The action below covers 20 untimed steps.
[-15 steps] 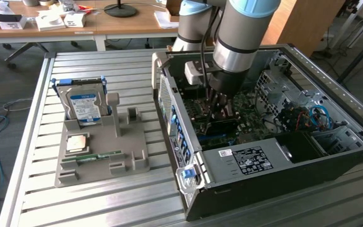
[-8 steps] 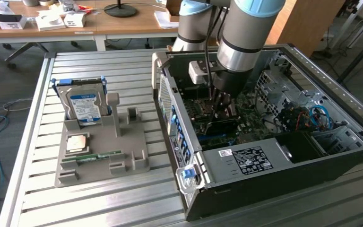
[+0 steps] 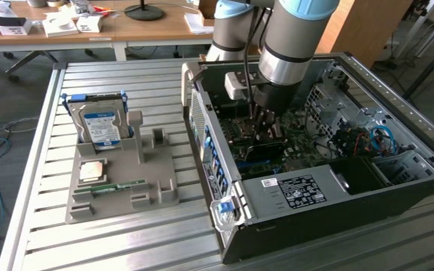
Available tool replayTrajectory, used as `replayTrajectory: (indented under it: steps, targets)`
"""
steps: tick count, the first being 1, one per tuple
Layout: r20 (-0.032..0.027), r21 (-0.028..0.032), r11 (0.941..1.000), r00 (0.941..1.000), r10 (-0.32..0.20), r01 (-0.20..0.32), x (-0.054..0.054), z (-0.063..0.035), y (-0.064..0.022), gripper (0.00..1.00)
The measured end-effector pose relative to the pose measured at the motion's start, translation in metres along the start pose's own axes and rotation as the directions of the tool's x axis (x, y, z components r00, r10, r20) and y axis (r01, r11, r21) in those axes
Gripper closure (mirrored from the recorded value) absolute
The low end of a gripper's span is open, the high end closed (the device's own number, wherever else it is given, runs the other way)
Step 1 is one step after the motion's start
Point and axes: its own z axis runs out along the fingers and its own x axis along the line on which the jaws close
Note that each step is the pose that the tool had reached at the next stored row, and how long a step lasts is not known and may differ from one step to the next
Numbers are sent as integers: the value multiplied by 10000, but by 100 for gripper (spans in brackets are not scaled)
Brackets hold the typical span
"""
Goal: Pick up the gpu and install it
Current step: 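Press down on the gpu until it lock into place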
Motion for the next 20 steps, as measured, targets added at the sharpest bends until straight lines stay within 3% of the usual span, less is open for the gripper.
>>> replayTrajectory:
  steps: [7, 20]
  targets:
    - [-4, 1, 10000, 10000, 20, -20, 0, 1, 49, 89]
    - [-13, 0, 10000, 10000, 20, -20, 3, 35, 50, 89]
